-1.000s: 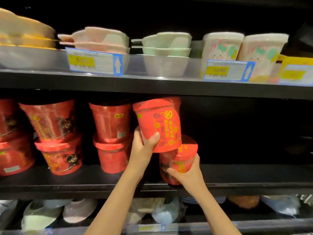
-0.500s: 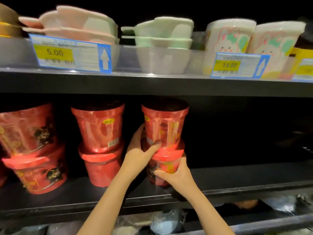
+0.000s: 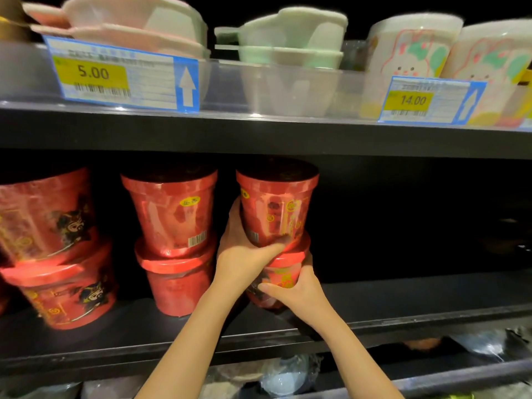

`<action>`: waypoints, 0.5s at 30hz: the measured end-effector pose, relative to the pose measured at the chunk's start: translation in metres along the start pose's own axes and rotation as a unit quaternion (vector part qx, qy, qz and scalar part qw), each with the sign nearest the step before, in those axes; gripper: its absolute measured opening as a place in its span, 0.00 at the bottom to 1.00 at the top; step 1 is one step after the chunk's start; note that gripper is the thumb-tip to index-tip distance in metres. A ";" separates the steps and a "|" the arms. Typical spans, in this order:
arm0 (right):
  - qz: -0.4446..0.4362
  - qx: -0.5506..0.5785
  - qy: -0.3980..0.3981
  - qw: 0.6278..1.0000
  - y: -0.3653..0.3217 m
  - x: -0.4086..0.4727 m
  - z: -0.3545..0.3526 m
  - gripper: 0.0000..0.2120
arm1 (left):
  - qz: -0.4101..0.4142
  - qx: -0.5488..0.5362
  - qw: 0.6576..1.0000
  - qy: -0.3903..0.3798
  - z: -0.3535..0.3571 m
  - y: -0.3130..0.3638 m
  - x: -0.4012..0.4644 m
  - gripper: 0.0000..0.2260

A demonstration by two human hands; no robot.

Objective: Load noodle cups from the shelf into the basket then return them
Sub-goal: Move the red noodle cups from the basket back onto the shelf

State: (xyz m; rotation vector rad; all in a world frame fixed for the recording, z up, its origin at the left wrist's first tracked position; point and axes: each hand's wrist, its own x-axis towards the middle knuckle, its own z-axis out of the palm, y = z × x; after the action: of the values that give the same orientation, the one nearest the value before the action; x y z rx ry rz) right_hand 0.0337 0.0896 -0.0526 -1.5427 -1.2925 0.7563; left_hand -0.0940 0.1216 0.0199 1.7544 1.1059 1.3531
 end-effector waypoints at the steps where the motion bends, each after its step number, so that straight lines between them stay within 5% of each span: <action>1: 0.004 -0.006 -0.002 1.000 -0.001 0.001 0.000 0.29 | 0.000 -0.003 1.000 -0.001 -0.001 -0.002 0.001 0.53; 10: -0.010 0.018 -0.011 1.000 -0.011 -0.012 -0.007 0.20 | 0.035 0.012 0.999 -0.016 -0.007 -0.006 -0.006 0.52; 15: -0.013 0.023 -0.015 1.000 -0.014 -0.014 -0.007 0.27 | 0.045 0.037 0.998 -0.018 -0.006 -0.003 -0.010 0.48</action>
State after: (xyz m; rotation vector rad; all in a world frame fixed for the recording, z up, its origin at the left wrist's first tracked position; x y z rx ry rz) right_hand 0.0317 0.0736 -0.0389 -1.4812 -1.3056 0.7906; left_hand -0.1018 0.1135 0.0151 1.8954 1.0804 1.3439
